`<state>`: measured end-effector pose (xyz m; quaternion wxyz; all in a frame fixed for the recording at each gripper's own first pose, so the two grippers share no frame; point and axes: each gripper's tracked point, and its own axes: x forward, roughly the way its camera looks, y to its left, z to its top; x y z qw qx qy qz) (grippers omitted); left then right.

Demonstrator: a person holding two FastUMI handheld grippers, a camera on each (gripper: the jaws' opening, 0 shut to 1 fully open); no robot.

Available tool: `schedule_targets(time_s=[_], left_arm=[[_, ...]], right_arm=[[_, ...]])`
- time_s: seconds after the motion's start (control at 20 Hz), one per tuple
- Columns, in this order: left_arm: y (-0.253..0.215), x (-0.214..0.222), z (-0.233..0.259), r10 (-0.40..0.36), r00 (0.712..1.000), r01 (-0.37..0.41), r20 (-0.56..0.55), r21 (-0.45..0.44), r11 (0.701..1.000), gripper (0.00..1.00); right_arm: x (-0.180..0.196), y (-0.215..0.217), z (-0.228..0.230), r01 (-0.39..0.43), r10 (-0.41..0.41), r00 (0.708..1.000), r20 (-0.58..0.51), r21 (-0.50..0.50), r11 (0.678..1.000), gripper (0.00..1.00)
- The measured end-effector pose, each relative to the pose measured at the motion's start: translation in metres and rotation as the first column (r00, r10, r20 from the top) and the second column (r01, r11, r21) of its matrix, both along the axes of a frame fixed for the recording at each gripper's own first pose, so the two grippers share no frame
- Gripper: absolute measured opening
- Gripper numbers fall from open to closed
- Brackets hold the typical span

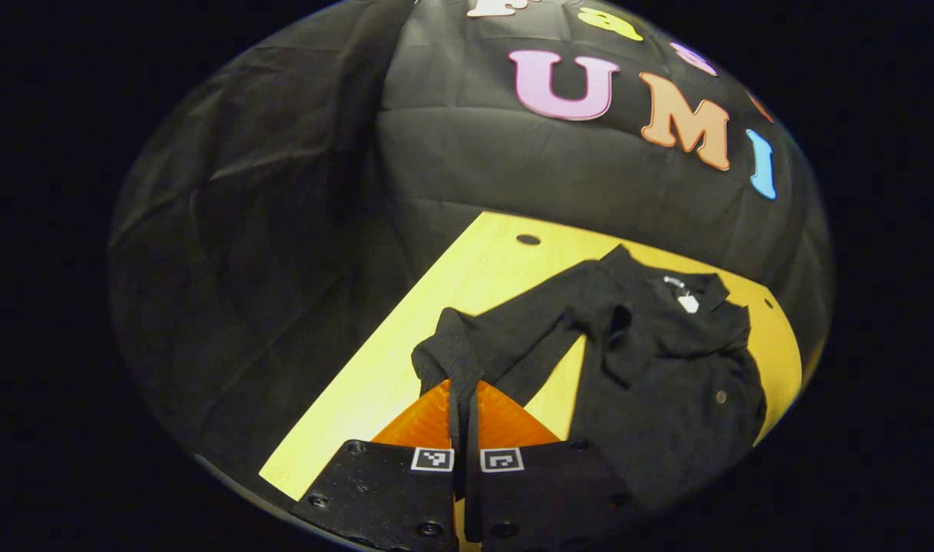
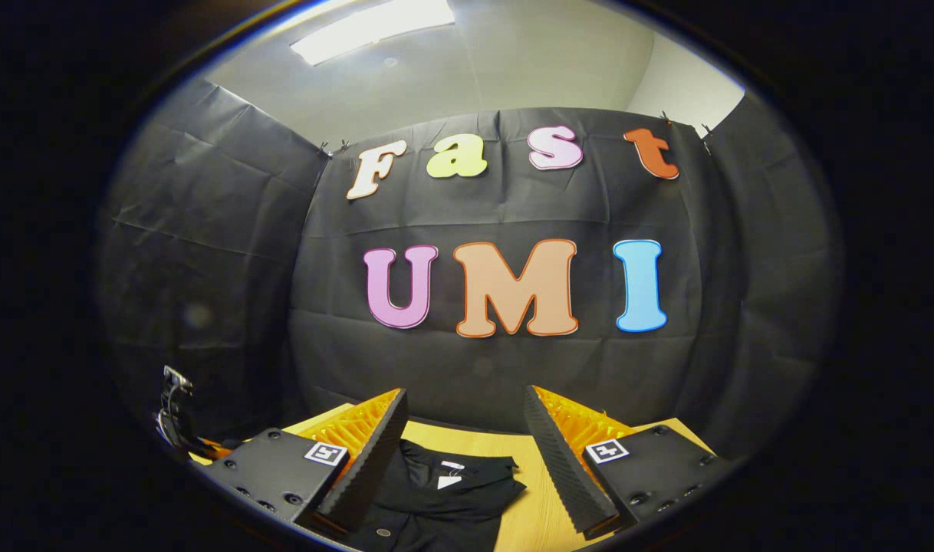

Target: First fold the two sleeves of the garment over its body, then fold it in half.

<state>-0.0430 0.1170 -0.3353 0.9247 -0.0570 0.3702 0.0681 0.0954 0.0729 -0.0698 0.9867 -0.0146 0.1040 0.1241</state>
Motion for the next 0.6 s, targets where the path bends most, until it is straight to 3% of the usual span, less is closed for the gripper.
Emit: schedule_targets(time_s=[0.25, 0.6], left_arm=[[-0.039, 0.062, 0.072, -0.126, 0.974, 0.122, 0.191, 0.033, 0.992, 0.0], [-0.109, 0.119, 0.11, -0.297, 0.916, 0.301, 0.27, 0.025, 0.953, 0.0]], right_arm=[[-0.008, -0.005, -0.012, -0.011, 0.01, 0.999, -0.036, -0.003, 1.0, 0.96], [-0.021, -0.017, -0.026, 0.01, -0.009, 0.997, -0.076, 0.02, 1.0, 0.96]])
